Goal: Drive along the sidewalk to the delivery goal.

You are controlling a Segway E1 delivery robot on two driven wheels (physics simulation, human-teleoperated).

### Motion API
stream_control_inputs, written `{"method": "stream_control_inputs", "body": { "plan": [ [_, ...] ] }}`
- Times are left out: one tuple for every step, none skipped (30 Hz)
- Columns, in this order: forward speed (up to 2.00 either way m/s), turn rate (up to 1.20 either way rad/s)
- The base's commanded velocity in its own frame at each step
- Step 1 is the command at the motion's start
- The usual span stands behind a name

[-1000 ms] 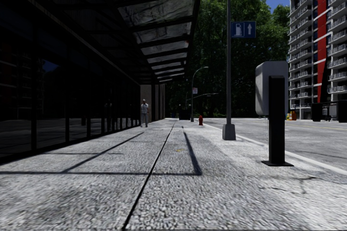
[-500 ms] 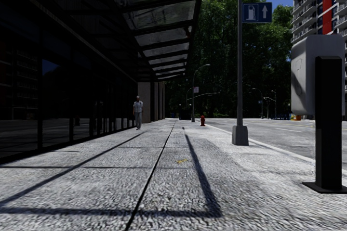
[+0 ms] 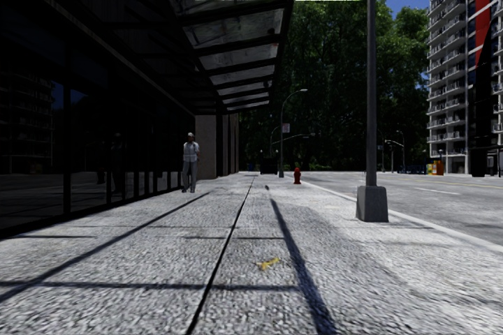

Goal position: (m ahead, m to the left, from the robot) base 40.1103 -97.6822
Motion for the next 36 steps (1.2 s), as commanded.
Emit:
{"method": "stream_control_inputs", "body": {
  "plan": [
    [2.00,0.00],
    [2.00,0.00],
    [2.00,0.00],
    [2.00,0.00],
    [2.00,0.00],
    [2.00,0.00],
    [2.00,0.00],
    [2.00,0.00],
    [2.00,0.00],
    [2.00,0.00],
    [2.00,0.00],
    [2.00,0.00],
    [2.00,0.00],
    [2.00,0.00],
    [2.00,0.00],
    [2.00,0.00],
    [2.00,0.00],
    [2.00,0.00],
    [2.00,0.00],
    [2.00,0.00],
    [2.00,0.00],
    [2.00,0.00],
    [2.00,0.00],
    [2.00,0.00],
    [2.00,0.00],
    [2.00,0.00],
    [2.00,0.00],
    [2.00,0.00],
    [2.00,0.00],
    [2.00,0.00],
    [2.00,0.00],
    [2.00,0.00],
    [2.00,0.00],
    [2.00,0.00],
    [2.00,0.00],
    [2.00,0.00]
  ]
}}
